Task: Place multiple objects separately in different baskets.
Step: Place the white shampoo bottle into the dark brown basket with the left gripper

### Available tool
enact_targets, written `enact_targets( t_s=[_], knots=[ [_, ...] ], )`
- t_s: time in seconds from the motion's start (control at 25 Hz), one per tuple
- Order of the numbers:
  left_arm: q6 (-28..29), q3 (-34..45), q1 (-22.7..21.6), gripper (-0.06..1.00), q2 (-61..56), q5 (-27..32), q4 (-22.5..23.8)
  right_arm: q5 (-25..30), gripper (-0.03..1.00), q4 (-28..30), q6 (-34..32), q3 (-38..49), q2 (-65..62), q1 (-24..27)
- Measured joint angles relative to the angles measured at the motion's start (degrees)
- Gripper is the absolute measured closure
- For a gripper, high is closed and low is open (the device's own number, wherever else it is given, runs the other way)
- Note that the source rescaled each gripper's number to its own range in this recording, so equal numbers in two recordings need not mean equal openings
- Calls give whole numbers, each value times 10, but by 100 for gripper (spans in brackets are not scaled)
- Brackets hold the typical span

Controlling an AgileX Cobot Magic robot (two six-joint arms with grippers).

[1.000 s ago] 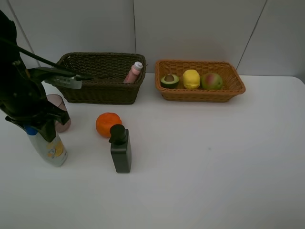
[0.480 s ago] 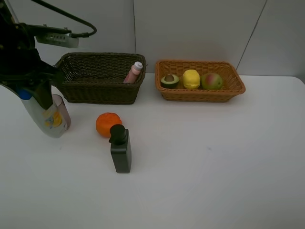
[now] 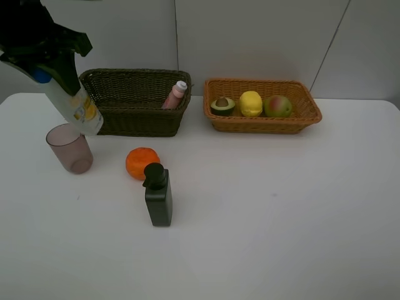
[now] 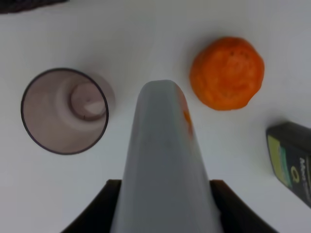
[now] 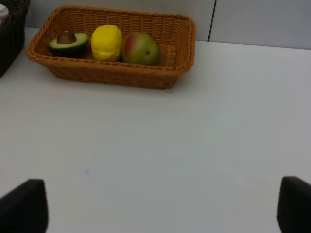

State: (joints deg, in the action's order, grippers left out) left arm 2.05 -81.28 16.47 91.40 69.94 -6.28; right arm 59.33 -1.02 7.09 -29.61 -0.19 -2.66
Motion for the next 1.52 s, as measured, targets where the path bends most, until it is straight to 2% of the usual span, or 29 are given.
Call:
enact_targets(
  t_s=[0.24,0.6,0.8,1.2,1.52],
  knots=[
    [-5,-35,-5,47,0,-3,-2,0,-3,0,0,0,0,0],
    [-34,-35,-29,47,10,-149,6,0,-3,0,0,0,0,0],
    [-60,-35,-38,47,55,-203,4,0,-3,0,0,0,0,0],
    [-110,-35,-41,47,157,-329,-65,0,-3,0,0,0,0,0],
    [-117,-35,-41,47,226,-379,-84,0,-3,0,0,0,0,0]
  ],
)
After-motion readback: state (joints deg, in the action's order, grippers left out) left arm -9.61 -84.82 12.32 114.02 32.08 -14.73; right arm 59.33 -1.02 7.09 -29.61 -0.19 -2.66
